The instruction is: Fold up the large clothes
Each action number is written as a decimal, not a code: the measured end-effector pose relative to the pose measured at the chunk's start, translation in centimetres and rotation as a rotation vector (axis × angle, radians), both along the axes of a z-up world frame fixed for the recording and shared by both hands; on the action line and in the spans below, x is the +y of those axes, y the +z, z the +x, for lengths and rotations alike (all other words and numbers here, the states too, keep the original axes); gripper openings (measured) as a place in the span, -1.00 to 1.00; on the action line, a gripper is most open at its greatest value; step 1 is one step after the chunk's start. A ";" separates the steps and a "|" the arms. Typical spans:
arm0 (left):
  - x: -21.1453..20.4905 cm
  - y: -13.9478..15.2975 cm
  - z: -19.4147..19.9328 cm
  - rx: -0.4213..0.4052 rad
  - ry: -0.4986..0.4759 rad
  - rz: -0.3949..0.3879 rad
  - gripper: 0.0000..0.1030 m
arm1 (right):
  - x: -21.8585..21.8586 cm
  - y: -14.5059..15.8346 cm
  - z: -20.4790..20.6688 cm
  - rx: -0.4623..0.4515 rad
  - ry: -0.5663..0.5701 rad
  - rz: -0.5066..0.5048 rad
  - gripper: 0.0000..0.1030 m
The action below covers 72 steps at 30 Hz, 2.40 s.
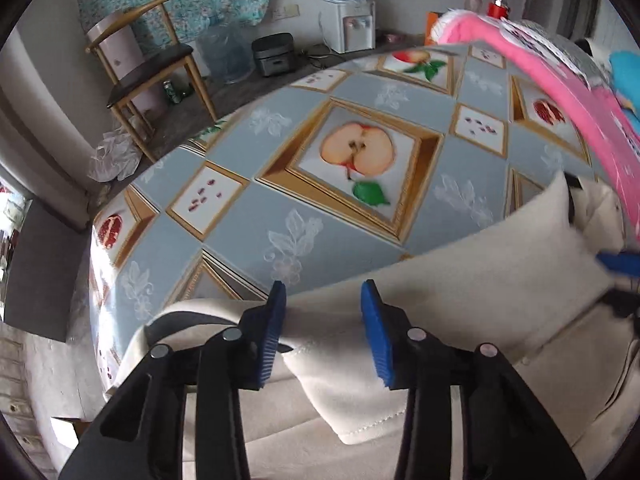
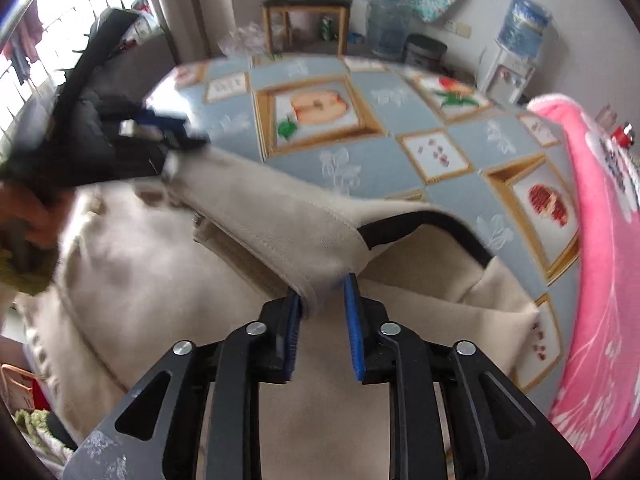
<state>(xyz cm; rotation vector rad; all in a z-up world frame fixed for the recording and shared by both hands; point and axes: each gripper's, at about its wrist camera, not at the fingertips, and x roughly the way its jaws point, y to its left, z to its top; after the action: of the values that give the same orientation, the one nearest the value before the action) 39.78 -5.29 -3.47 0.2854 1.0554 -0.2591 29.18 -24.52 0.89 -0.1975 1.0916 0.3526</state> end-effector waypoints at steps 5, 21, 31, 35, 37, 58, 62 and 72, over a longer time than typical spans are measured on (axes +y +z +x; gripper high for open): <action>0.3 -0.5 -2.3 -0.026 -0.065 0.021 -0.28 | -2.9 5.4 0.2 -0.064 -0.037 0.209 -0.50; 1.2 2.1 -4.5 -0.091 -0.112 -0.118 -0.30 | 3.5 -4.8 3.5 0.136 -0.067 0.292 -0.54; -1.8 -0.9 -6.1 -0.098 -0.162 0.033 -0.30 | 2.7 -3.0 2.3 0.108 -0.099 0.262 -0.52; -1.8 -1.3 -6.4 -0.103 -0.177 0.050 -0.29 | 2.4 -4.4 2.2 0.111 -0.089 0.233 -0.52; -1.7 -0.9 -6.5 -0.111 -0.179 0.060 -0.29 | 2.2 -4.1 2.4 0.142 -0.110 0.240 -0.45; 7.3 -1.2 -2.3 0.398 0.193 -0.576 0.00 | -8.6 -5.3 2.7 0.444 -0.347 0.740 0.27; 8.0 -1.7 -2.0 0.412 0.240 -0.607 -0.16 | -7.8 -5.5 2.7 0.463 -0.323 0.754 0.16; 7.5 -1.5 -2.2 0.401 0.201 -0.572 -0.65 | -8.0 -6.4 2.8 0.499 -0.332 0.776 -0.55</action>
<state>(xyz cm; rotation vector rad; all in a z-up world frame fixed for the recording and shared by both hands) 37.56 2.18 -5.00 -0.4021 1.3424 -0.4343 32.00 -32.54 -5.50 0.7902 1.3675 0.5130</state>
